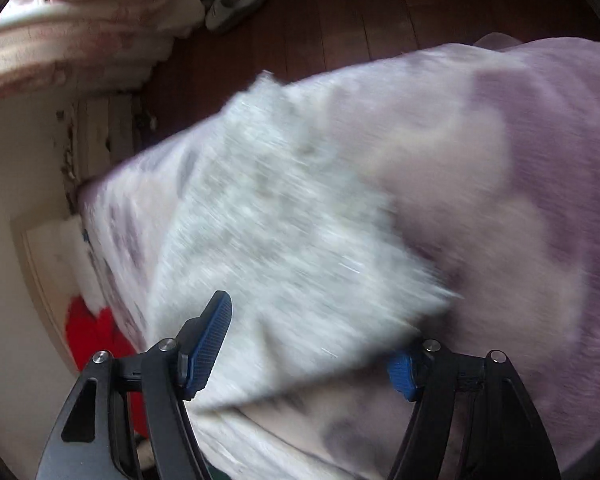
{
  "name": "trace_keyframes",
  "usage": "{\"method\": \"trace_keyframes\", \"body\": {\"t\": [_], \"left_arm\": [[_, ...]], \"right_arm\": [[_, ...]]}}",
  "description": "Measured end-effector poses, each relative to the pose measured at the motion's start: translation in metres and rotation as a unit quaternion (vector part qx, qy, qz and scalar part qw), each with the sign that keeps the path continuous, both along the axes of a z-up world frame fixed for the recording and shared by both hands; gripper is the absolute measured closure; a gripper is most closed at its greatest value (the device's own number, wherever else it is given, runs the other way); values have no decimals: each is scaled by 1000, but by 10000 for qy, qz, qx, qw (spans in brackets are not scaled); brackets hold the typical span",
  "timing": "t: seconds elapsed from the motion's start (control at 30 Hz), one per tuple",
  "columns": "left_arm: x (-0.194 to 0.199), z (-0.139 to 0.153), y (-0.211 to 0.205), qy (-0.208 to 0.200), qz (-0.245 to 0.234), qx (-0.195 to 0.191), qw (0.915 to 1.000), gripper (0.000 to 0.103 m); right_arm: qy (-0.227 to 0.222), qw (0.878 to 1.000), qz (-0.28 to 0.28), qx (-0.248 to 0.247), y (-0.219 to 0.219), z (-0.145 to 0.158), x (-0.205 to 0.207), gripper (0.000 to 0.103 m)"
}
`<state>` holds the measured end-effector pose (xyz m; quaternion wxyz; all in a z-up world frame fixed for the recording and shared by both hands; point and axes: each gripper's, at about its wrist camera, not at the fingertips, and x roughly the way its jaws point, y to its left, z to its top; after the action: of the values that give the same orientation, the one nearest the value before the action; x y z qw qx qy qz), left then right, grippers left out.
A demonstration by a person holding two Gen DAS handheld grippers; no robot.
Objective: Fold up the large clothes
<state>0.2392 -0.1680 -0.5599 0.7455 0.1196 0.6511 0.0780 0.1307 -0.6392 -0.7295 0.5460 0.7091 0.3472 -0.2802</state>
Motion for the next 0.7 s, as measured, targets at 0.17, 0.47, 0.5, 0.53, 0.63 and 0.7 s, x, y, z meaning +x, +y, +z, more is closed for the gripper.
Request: {"method": "trace_keyframes", "body": {"t": [0.17,0.47,0.5,0.53,0.63,0.7], "left_arm": [[6,5,18,-70,44,-60,9999,0],[12,34,88,-410,713,-293,9962,0],[12,36,97,-434,806,-309,9953,0],[12,39,111,-464,918,-333,9941,0],[12,47,147,-514,1182,-366,9910,0],[12,52,167,-555,1346,-355,9887,0]], "right_arm": [[-81,9984,234,-502,-7,18,31,87],[-321,9696,1191,-2114,-2,150,86,92],[-363,9610,1421,-2343,7,172,100,92],[-417,9537,1607,-2508,17,189,113,92],[-618,9207,2356,-3048,65,245,167,92],[-799,8925,2959,-3311,116,276,208,92]]}}
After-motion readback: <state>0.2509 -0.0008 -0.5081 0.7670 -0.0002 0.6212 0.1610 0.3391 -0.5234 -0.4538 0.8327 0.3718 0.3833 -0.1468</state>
